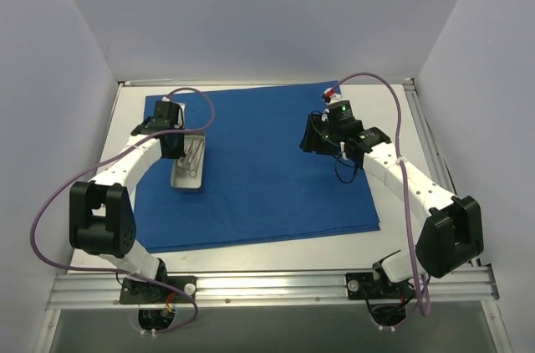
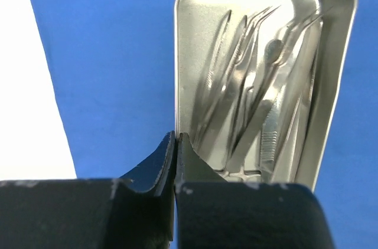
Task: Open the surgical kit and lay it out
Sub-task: Place the container in the surgical kit.
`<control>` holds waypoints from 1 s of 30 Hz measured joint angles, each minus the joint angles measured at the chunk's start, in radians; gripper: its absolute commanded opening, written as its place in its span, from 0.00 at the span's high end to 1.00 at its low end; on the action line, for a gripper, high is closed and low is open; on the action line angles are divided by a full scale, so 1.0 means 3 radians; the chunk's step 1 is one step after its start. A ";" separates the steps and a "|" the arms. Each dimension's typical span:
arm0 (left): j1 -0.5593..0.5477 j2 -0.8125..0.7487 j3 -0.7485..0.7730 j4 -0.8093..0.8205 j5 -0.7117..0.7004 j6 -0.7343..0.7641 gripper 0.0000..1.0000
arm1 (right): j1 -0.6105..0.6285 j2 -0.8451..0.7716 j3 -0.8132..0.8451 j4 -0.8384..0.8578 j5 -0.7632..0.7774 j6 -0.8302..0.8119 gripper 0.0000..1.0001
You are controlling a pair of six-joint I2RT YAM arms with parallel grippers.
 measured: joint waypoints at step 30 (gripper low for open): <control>0.0985 0.0746 0.0058 0.0479 0.0921 0.1039 0.98 | 0.0010 0.0148 0.0000 0.0052 -0.0042 -0.0072 0.52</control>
